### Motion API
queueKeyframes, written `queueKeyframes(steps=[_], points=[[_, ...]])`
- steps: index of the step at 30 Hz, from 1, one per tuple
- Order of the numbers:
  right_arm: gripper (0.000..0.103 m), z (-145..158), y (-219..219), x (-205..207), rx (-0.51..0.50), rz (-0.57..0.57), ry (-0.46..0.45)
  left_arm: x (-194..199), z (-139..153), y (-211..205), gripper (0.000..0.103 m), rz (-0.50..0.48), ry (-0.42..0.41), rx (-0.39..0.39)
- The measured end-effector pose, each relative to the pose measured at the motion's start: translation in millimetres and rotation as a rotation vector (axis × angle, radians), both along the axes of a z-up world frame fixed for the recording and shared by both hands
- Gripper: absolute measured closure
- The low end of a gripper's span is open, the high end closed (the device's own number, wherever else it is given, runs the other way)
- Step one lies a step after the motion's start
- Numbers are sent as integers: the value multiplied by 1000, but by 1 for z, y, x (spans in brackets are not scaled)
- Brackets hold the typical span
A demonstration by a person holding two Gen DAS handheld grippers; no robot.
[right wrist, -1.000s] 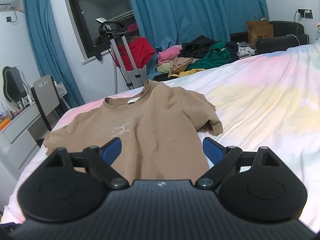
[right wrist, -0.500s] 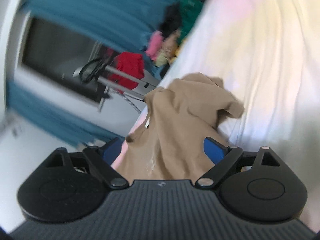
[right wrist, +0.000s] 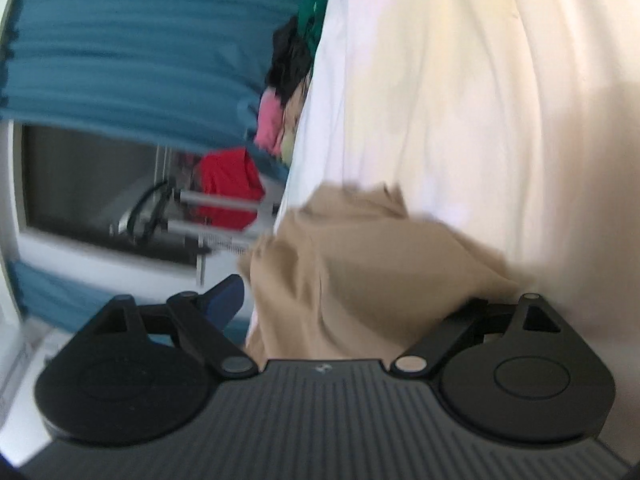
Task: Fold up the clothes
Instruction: 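Roll the right gripper and grasp the tan shirt's side edge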
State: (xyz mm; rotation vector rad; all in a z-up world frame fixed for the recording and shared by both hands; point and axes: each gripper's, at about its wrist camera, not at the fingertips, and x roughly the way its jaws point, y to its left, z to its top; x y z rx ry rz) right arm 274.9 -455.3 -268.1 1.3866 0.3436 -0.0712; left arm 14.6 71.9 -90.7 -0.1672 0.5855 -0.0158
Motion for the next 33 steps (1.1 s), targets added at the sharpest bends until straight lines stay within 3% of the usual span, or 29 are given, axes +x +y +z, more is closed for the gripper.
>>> queueKeyframes(steps=[2, 3, 4, 5, 8, 13, 15, 16, 18, 19, 20, 22, 24, 30, 33], points=[[37, 1, -4, 11, -10, -20, -29, 3, -3, -2, 14, -8, 3, 6], [41, 0, -7, 16, -24, -10, -15, 5, -4, -3, 14, -10, 4, 8], [57, -1, -9, 21, -38, 0, -1, 6, -5, -3, 14, -12, 1, 10], [82, -2, -12, 27, -52, 10, 14, 7, -6, -4, 14, -14, -2, 13], [89, 4, -22, 30, -137, 4, -11, 11, -7, -6, 14, -19, -10, 20], [89, 32, -33, 6, -251, -124, -156, 13, -8, -7, 14, -33, -10, 45], [86, 37, -37, -3, -272, -171, -185, 12, -8, -5, 14, -34, -12, 44], [79, 36, -40, -7, -261, -195, -192, 11, -8, -4, 14, -35, -14, 39], [44, 30, -47, -14, -203, -231, -199, 9, -6, -3, 14, -36, -19, 34], [8, 26, -52, -17, -170, -247, -204, 8, -6, -3, 14, -37, -22, 35], [0, 22, -56, -20, -137, -261, -211, 7, -6, -4, 14, -38, -23, 36], [0, 13, -63, -21, -66, -232, -230, 6, -6, -5, 14, -41, -24, 37], [0, 5, -67, -10, 2, -155, -175, 5, -6, -6, 14, -46, -25, 41], [0, 9, -57, 16, -93, -37, -52, 5, -10, -8, 14, -58, -8, 45], [0, 11, -53, 28, -121, -32, -81, 7, -13, -9, 14, -64, 3, 54]])
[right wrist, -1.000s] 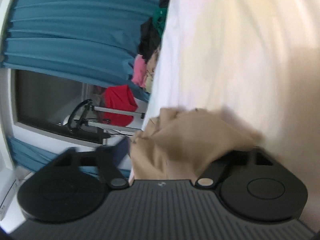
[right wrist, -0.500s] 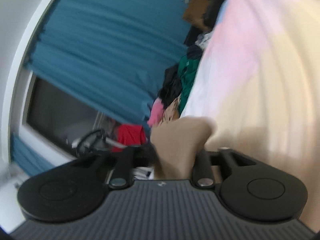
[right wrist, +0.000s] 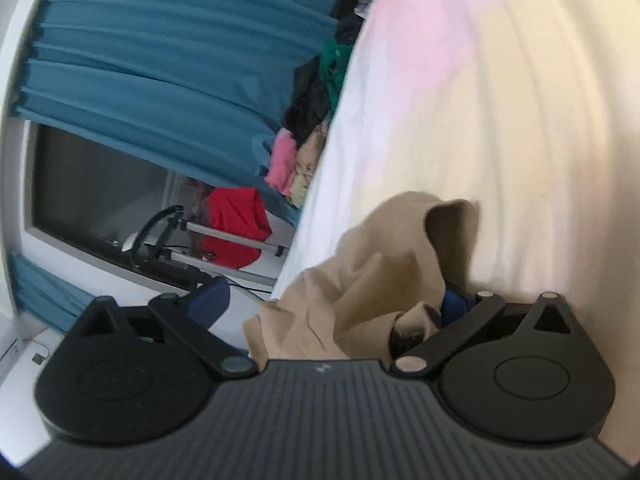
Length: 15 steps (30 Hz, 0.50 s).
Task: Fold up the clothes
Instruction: 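Roll the right gripper and grasp the tan shirt's side edge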
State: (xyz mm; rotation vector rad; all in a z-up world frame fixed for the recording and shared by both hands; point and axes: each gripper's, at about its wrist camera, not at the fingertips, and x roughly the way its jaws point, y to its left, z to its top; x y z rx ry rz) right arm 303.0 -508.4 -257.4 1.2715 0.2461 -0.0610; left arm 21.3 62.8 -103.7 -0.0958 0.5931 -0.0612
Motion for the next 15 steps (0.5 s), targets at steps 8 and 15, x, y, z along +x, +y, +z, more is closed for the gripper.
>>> queueKeyframes(steps=[8, 15], points=[[48, -11, -18, 26, 33, 17, -8, 5, -7, -5, 14, -12, 11, 22], [95, 2, -18, 26, -195, -37, 85, 8, 0, -8, 14, -17, -2, -8]])
